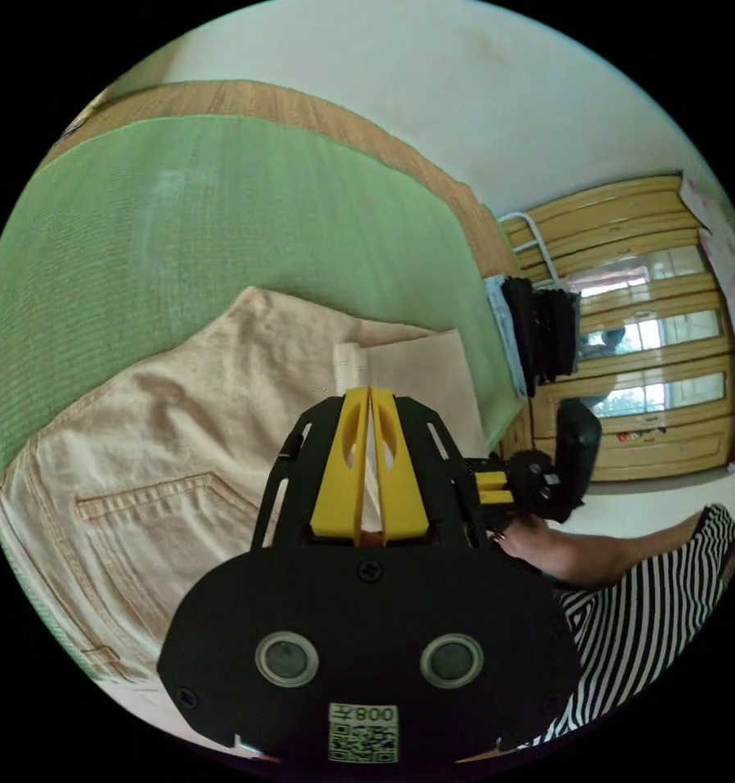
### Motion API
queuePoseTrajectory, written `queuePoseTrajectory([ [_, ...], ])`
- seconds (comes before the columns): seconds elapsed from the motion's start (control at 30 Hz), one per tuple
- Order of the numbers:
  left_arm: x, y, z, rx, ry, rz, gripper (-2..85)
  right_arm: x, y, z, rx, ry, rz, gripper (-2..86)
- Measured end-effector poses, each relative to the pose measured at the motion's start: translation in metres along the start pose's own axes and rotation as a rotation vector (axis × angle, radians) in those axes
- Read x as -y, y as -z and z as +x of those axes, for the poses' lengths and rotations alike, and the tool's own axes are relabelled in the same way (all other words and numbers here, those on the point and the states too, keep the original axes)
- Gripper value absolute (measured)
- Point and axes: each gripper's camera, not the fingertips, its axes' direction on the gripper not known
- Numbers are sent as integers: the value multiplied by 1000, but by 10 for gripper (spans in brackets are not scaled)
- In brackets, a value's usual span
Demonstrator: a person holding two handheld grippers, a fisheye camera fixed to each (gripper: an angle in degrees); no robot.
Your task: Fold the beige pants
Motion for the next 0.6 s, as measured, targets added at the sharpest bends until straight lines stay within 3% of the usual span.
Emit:
queuePoseTrajectory([
  [0.13,-16,-41,9,131,-35,-105,2,-9,11,7,9,8,-5,19],
  [0.37,-47,-66,29,160,-67,-63,2,-52,53,17,25,41,19,6],
  [0.47,-72,-80,47,100,-129,-48,2,-68,40,37,-9,27,-68,2],
  [0.6,-99,-124,59,235,-182,-190,2,-77,61,56,65,-12,-33,1],
])
